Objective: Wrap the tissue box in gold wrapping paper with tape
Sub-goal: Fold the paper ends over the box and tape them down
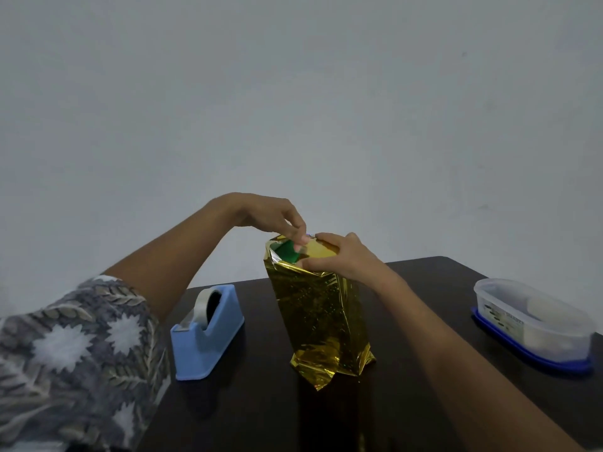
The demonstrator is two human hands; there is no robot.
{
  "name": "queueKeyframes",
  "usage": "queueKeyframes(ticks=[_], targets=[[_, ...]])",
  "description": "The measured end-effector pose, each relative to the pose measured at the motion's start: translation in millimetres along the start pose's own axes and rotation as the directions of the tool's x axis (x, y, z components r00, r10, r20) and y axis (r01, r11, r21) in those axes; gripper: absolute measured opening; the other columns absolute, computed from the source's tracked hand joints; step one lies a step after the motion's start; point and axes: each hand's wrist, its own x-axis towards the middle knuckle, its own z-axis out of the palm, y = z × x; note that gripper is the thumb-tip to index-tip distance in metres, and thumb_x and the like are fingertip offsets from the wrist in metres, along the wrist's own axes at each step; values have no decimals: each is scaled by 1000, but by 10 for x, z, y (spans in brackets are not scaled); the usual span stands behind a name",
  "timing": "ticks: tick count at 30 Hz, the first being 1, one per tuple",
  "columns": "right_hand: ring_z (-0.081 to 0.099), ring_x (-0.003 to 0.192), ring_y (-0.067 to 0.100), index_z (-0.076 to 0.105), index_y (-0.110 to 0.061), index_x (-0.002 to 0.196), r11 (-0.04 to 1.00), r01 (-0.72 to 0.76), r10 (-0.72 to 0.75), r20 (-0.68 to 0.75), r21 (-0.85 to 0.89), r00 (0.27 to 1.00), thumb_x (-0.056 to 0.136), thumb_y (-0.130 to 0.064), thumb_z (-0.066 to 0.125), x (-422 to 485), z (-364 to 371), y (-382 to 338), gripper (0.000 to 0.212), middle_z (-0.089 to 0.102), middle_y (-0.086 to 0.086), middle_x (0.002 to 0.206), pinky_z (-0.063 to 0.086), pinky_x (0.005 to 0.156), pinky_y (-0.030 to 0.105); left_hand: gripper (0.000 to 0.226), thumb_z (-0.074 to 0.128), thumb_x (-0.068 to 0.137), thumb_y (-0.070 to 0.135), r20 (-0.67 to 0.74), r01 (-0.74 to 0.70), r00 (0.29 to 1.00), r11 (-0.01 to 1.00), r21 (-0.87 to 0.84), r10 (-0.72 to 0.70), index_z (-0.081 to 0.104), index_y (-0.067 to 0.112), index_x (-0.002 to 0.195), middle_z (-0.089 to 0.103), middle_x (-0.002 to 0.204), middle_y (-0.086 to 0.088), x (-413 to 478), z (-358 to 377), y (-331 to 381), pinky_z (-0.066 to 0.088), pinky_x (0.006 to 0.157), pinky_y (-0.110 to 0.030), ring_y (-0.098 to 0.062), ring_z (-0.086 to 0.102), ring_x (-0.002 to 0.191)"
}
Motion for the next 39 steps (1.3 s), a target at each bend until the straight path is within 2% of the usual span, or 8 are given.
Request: queueKeyframes(ticks=[8, 13, 20, 25, 27, 30, 36, 39], targets=[[48, 116, 27, 39, -28, 141, 1000, 28, -28, -7, -11, 1000, 72, -59, 68, -37, 13, -28, 81, 41, 11, 130, 49, 94, 43, 25, 58, 90, 30, 59, 28, 998, 995, 100, -34, 65, 22, 67, 56, 108, 8, 70, -79, 97, 29, 100, -32, -13, 42, 117], [46, 118, 28, 39, -28, 141, 1000, 25, -25, -7, -18, 1000, 74, -56, 67, -72, 5, -52, 77, 37, 11, 130, 47, 97, 44, 30, 60, 89, 33, 90, -8, 996, 984, 177, -8, 65, 30, 60, 61, 92, 15, 147, -85, 59, 31, 105, -40, -12, 49, 106], [43, 122, 28, 37, -28, 142, 999, 14, -14, -12, -34, 1000, 76, -56, 66, -100, -12, -81, 77, 35, 11, 133, 46, 99, 43, 19, 59, 88, 34, 59, 42, 997, 979, 200, -55, 64, 22, 74, 57, 119, -3, 211, -40, 69, 33, 95, -30, -14, 44, 112], [42, 124, 28, 35, -29, 143, 999, 2, -2, -18, -45, 1000, 75, -57, 66, -74, 10, -86, 81, 34, 10, 136, 45, 99, 43, 24, 64, 83, 41, 43, 86, 994, 963, 255, -100, 66, 18, 74, 64, 109, -6, 257, -19, 71, 39, 89, -28, -16, 52, 104], [44, 123, 29, 36, -29, 143, 999, 1, -2, -20, -40, 1000, 73, -58, 67, -63, 6, -76, 81, 36, 10, 135, 47, 97, 43, 37, 66, 76, 52, -51, 150, 989, 922, 357, -141, 66, 17, 69, 66, 87, 0, 277, -26, 78, 37, 85, -29, -13, 53, 91], [46, 119, 28, 37, -30, 142, 999, -2, 1, -20, -45, 1000, 74, -57, 67, -54, -9, -60, 79, 37, 10, 133, 48, 94, 42, 54, 63, 63, 72, -266, 281, 952, 775, 565, -151, 54, 19, 59, 51, 61, 7, 278, -29, 75, 27, 94, -39, -12, 48, 78], [46, 120, 27, 39, -31, 140, 997, -21, 20, -15, -72, 1000, 76, -57, 64, -26, 2, -79, 74, 36, 9, 131, 47, 97, 44, 51, 63, 67, 68, -245, 279, 955, 794, 540, -169, 46, 21, 64, 47, 65, 7, 274, 1, -29, 24, 92, -40, -11, 44, 77], [45, 121, 28, 39, -32, 140, 998, -24, 23, -14, -63, 1000, 79, -55, 63, -39, -24, -62, 70, 35, 9, 131, 46, 98, 44, 33, 66, 82, 46, -224, 271, 959, 787, 554, -173, 48, 23, 67, 49, 73, 8, 240, -77, -101, 21, 85, -38, -13, 45, 84]])
